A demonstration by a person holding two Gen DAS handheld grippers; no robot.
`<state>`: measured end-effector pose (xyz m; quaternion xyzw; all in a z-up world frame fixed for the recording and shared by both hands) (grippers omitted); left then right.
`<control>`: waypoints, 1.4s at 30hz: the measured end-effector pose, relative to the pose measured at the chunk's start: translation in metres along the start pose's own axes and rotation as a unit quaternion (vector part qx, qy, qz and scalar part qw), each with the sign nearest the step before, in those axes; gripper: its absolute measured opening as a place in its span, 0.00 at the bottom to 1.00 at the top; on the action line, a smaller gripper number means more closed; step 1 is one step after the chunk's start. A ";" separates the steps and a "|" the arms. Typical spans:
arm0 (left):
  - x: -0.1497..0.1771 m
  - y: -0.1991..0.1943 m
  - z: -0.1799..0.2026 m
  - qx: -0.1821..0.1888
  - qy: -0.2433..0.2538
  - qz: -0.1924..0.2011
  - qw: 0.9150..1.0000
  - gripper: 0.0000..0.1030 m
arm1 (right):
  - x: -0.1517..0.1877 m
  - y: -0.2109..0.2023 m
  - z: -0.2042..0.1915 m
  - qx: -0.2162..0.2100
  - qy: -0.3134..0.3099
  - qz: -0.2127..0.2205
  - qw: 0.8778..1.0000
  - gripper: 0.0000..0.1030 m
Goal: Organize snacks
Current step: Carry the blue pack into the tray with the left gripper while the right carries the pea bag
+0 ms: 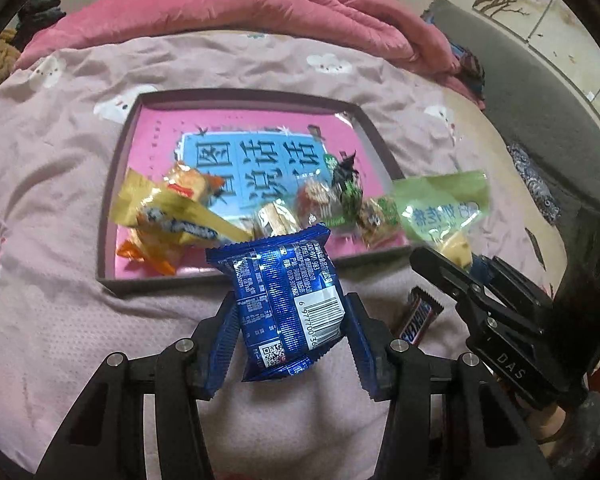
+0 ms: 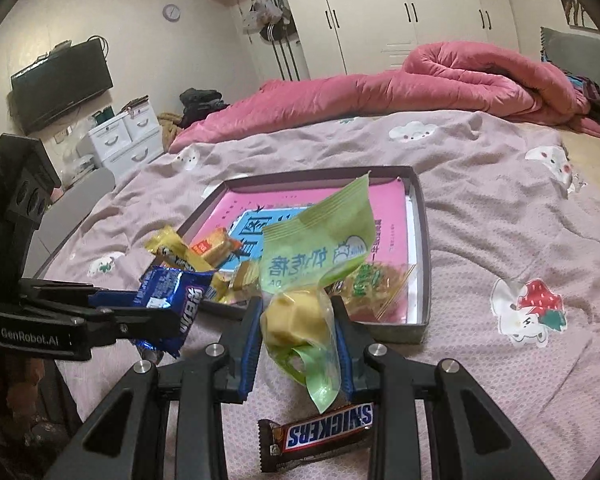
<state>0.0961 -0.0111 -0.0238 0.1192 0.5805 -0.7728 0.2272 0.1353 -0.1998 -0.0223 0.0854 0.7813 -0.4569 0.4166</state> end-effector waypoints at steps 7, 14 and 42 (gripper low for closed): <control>-0.013 -0.004 -0.006 -0.002 -0.008 0.014 1.000 0.51 | -0.006 -0.004 0.005 0.006 0.007 0.013 1.000 0.31; -0.027 -0.009 -0.013 -0.006 -0.016 0.028 0.999 0.51 | -0.015 -0.006 0.008 0.013 0.016 0.028 0.999 0.31; -0.067 0.015 -0.019 -0.036 -0.016 0.028 0.999 0.51 | -0.058 0.019 0.030 0.034 0.081 0.045 0.995 0.31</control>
Point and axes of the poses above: each gripper's, at about its wrist camera, not at the fingertips, and y roughly the way its jaws point, z to its right, x to its underside, the point moved 1 cm from there along y, roughly the way its jaws point, and after that the axes turned 2 degrees about -z, right-handed, at the moved point
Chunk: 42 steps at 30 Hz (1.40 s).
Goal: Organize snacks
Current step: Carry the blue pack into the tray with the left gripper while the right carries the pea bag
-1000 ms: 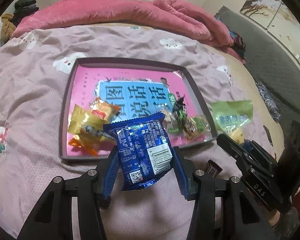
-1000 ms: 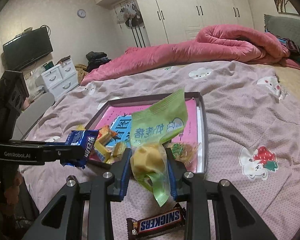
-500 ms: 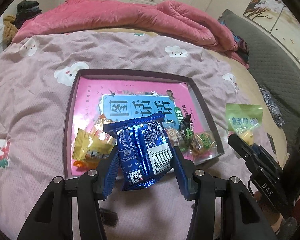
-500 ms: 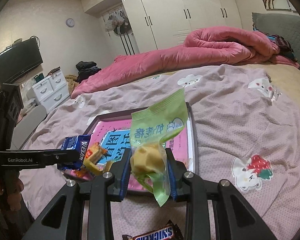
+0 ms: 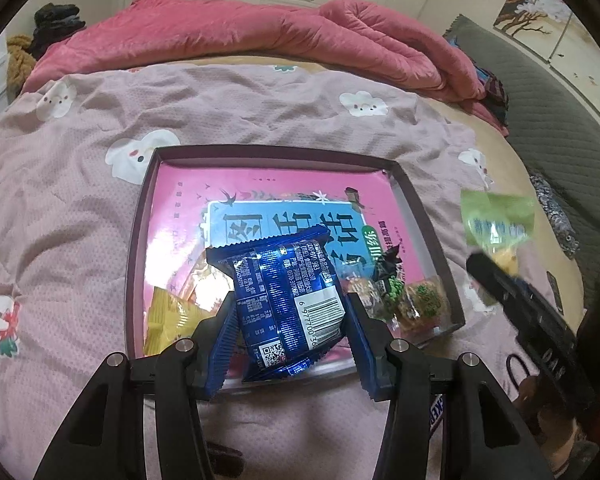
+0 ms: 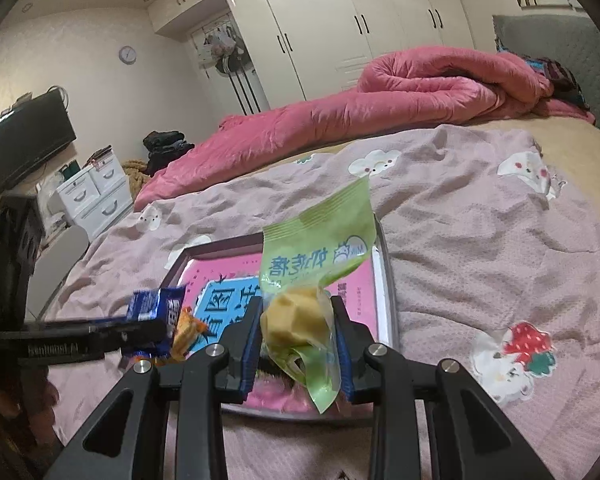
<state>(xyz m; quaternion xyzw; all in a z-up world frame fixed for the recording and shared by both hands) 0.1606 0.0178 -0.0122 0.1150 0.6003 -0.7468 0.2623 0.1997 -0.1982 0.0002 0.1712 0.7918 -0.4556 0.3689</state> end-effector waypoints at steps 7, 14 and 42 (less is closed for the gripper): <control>-0.004 0.009 0.000 -0.007 0.000 -0.006 1.000 0.51 | 0.001 0.011 -0.007 0.010 -0.002 -0.006 1.000 0.31; -0.004 0.020 0.002 -0.010 0.002 -0.013 1.000 0.51 | 0.018 0.020 0.009 0.036 0.025 -0.032 0.999 0.32; -0.002 0.042 0.001 -0.017 0.003 -0.033 0.999 0.52 | 0.038 0.052 -0.011 0.015 0.009 -0.066 0.998 0.32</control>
Point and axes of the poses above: each gripper's, at about its wrist camera, not at the fingertips, and y roughly the way its jaws point, z to its right, x to its underside, the point moved 1 cm from there along y, roughly the way its jaws point, and after that the axes turned 2 degrees about -z, right-handed, at the moved point
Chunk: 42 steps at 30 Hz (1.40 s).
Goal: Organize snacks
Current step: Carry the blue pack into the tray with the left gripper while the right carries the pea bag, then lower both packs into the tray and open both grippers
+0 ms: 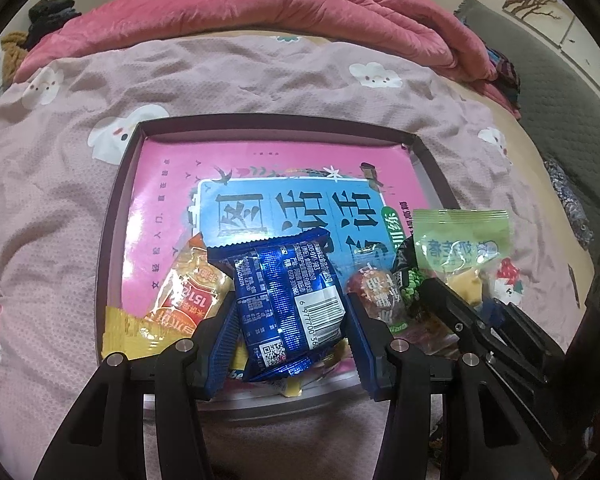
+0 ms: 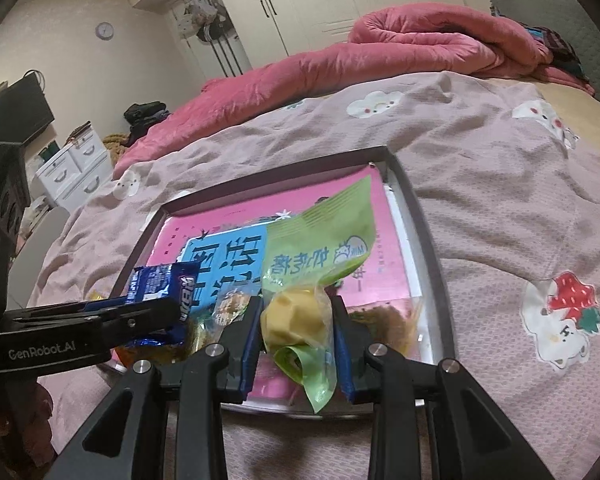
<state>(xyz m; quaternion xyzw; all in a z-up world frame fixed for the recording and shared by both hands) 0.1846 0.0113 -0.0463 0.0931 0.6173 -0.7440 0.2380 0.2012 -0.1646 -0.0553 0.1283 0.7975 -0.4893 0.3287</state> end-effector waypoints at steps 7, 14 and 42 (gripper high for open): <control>0.001 0.003 -0.001 -0.002 -0.003 -0.002 1.000 0.51 | 0.001 0.005 -0.005 -0.020 -0.004 -0.002 1.000 0.32; 0.001 0.004 -0.004 -0.001 -0.005 -0.002 1.000 0.51 | 0.002 0.007 -0.007 -0.010 -0.015 0.000 1.000 0.32; 0.002 0.003 -0.003 -0.003 -0.008 -0.002 1.000 0.52 | 0.002 -0.011 0.004 0.013 -0.003 0.016 1.000 0.48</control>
Point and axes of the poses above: each gripper's, at about its wrist camera, not at the fingertips, and y roughly the way its jaws point, z to its right, x to its underside, the point moved 1 cm from there along y, roughly the way its jaws point, and after that the axes turned 2 degrees about -z, right-handed, at the moved point
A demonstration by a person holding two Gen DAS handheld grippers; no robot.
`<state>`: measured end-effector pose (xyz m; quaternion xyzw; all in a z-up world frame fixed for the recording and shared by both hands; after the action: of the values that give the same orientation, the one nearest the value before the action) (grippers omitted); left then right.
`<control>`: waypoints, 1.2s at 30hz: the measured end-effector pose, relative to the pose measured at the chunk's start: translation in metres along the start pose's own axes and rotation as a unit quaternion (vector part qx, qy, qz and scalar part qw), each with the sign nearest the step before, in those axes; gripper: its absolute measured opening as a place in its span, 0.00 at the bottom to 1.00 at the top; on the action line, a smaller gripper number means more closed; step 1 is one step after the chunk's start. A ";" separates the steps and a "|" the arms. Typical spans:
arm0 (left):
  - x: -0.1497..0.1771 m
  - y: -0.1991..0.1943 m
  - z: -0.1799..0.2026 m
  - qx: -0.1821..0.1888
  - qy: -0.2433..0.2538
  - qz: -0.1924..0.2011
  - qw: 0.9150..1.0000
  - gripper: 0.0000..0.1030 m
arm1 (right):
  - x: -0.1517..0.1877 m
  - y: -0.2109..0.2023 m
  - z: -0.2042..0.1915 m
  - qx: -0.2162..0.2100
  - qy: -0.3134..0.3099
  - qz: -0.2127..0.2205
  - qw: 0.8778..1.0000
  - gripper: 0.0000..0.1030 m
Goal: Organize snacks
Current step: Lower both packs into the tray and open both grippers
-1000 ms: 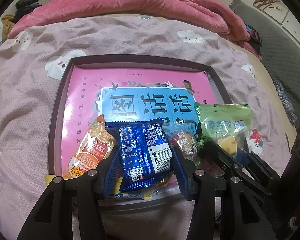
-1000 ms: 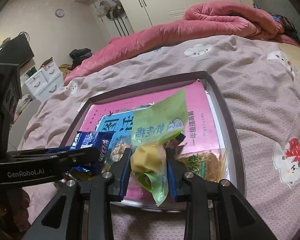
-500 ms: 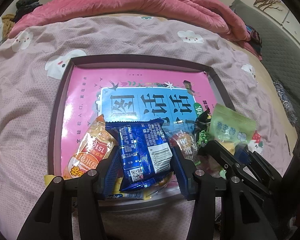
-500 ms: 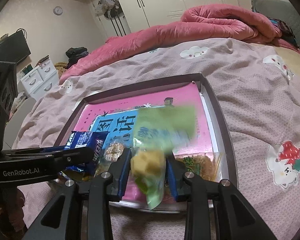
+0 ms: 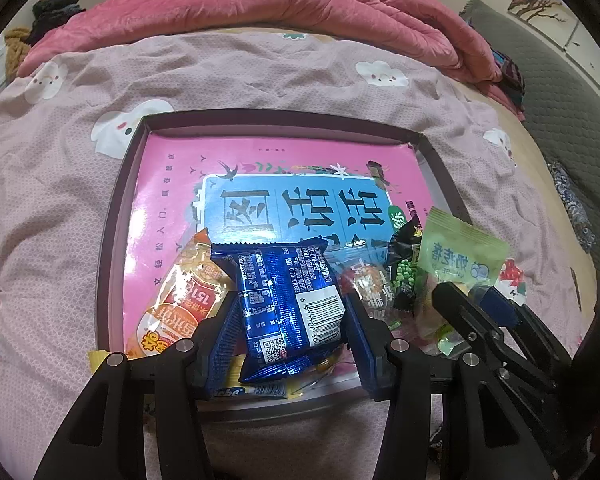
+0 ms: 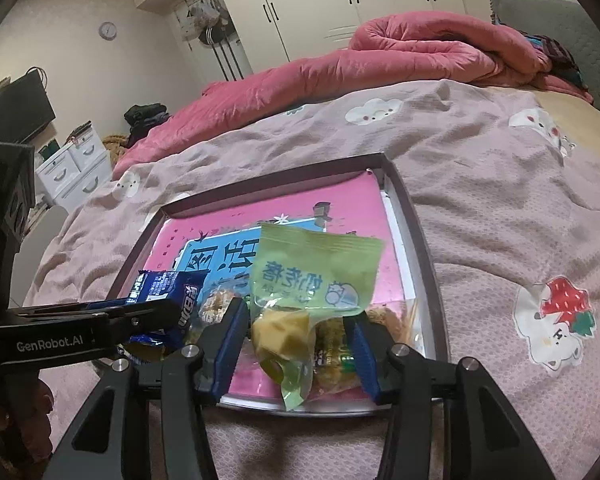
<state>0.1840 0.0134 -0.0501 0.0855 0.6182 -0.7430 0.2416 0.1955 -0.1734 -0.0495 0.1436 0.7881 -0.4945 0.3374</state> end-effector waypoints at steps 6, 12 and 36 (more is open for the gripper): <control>-0.002 0.000 0.002 0.001 0.002 -0.003 1.000 0.52 | 0.000 -0.005 -0.003 0.004 -0.011 0.004 1.000 0.48; -0.003 -0.001 0.002 0.002 0.002 -0.002 1.000 0.52 | 0.000 -0.006 -0.005 0.011 -0.019 0.006 1.000 0.48; -0.004 -0.015 0.002 0.007 0.002 0.016 1.000 0.58 | -0.001 -0.010 -0.004 0.028 -0.022 0.007 0.999 0.55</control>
<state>0.1815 0.0139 -0.0350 0.0985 0.6120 -0.7434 0.2512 0.1889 -0.1747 -0.0413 0.1475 0.7652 -0.5170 0.3542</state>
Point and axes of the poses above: each gripper's, at about its wrist camera, not at the fingertips, and y roughly the way its jaws point, z to its right, x to its underside, the point moved 1 cm from there along y, roughly the way its jaws point, and after that the axes turned 2 degrees about -z, right-handed, at the moved point
